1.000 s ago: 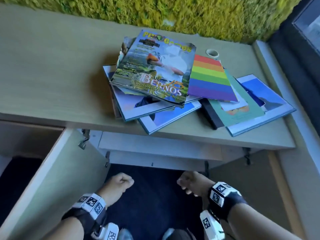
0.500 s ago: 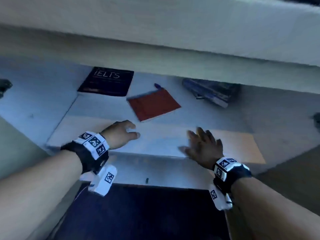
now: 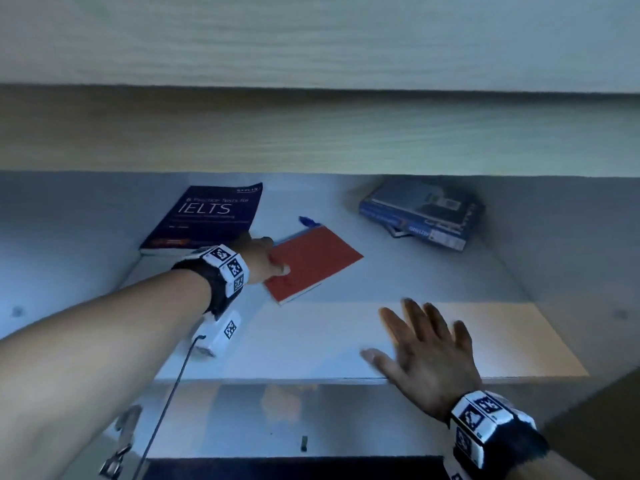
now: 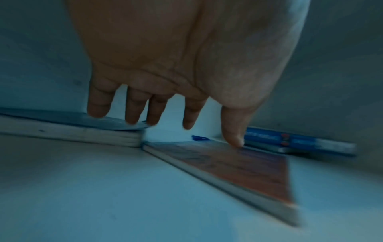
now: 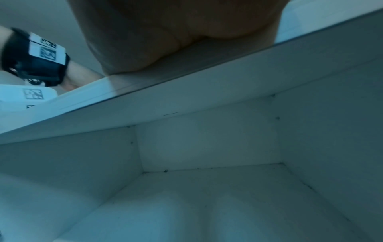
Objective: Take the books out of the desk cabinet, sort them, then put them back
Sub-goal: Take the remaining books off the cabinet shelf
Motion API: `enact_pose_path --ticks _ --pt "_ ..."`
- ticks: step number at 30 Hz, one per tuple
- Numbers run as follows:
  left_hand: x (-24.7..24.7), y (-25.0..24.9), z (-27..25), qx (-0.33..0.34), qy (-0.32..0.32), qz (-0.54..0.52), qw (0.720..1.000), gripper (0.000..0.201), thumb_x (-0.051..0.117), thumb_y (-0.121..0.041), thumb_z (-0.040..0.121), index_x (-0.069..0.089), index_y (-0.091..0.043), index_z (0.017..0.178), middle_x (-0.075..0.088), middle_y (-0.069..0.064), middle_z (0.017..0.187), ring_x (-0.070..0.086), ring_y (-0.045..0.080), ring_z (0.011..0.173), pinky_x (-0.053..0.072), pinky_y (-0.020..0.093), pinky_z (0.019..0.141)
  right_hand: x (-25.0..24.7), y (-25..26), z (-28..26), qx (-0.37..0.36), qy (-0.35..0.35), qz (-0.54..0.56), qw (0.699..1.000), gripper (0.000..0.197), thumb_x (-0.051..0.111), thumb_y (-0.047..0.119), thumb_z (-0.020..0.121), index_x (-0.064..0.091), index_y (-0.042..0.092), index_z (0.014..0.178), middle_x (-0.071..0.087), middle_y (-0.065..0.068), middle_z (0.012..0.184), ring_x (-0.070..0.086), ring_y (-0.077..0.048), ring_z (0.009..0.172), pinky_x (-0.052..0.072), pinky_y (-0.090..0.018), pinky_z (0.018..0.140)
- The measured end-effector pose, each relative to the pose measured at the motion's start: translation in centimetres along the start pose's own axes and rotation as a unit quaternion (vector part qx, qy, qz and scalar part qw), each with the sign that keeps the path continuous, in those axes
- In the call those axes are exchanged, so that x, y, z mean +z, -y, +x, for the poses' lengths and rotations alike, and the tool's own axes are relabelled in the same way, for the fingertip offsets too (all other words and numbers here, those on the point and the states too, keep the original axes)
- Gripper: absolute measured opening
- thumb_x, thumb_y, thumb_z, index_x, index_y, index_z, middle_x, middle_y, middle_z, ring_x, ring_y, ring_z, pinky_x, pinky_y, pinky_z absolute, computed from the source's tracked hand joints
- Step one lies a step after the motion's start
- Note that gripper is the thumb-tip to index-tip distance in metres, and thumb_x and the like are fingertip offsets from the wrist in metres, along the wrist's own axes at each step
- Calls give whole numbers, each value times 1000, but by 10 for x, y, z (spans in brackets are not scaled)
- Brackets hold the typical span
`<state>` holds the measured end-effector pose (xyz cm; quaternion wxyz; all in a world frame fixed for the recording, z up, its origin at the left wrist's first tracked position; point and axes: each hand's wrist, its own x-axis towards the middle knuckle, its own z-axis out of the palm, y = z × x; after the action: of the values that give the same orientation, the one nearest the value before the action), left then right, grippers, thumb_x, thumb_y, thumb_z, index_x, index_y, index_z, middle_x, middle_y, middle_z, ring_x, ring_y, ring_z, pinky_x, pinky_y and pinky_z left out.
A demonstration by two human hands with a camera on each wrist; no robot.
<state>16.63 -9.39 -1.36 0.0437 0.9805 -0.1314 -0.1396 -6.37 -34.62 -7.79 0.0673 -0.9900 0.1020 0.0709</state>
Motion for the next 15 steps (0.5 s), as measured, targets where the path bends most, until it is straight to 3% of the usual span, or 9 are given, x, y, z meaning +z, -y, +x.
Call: enact_pose_path --ticks 2,3,4,7,8,11,15 --pt "0 9 12 -47 -13 2 999 95 52 -83 79 19 -42 158 6 14 169 17 42 153 29 53 120 0 0 2 -1 -4 3 1000 96 0 96 75 -6 46 157 -12 9 171 -11 -23 158 -2 -60 123" --pt "4 15 16 -64 -9 7 998 95 51 -82 81 12 -45 159 -3 16 169 7 45 154 23 57 122 1 1 4 -3 -6 3 1000 96 1 97 75 -5 46 157 -12 8 171 -10 -23 158 -2 -60 123" --pt "8 20 18 -75 -3 18 997 95 48 -85 80 12 -46 158 -3 18 169 6 47 154 21 60 122 2 2 5 -7 -8 3 1000 96 1 96 76 -4 47 157 -11 8 171 -10 -23 158 -2 -60 123" --pt "14 22 17 -58 9 50 997 97 35 -98 64 36 -47 147 29 19 160 27 47 146 30 56 117 4 0 8 -7 -3 7 1000 94 5 96 77 -2 46 157 -11 8 171 -11 -24 158 -4 -61 123" --pt "15 18 10 -55 17 60 997 95 35 -97 66 38 -46 146 33 18 157 30 45 144 31 54 116 4 -1 8 -5 1 5 1000 94 5 95 77 -2 46 157 -11 8 171 -11 -24 158 -4 -61 123" --pt "23 5 -20 -42 26 96 994 78 39 -83 86 21 -51 154 25 14 161 24 44 146 29 51 117 5 -6 8 -2 3 6 1000 93 5 95 78 -1 47 157 -10 8 171 -11 -24 157 -5 -61 122" --pt "37 -1 -71 -16 34 117 992 74 31 -84 87 15 -56 153 27 9 159 24 40 144 33 55 112 3 -4 9 -4 13 12 1000 93 11 95 78 -1 47 158 -11 9 171 -13 -23 157 -7 -60 122"
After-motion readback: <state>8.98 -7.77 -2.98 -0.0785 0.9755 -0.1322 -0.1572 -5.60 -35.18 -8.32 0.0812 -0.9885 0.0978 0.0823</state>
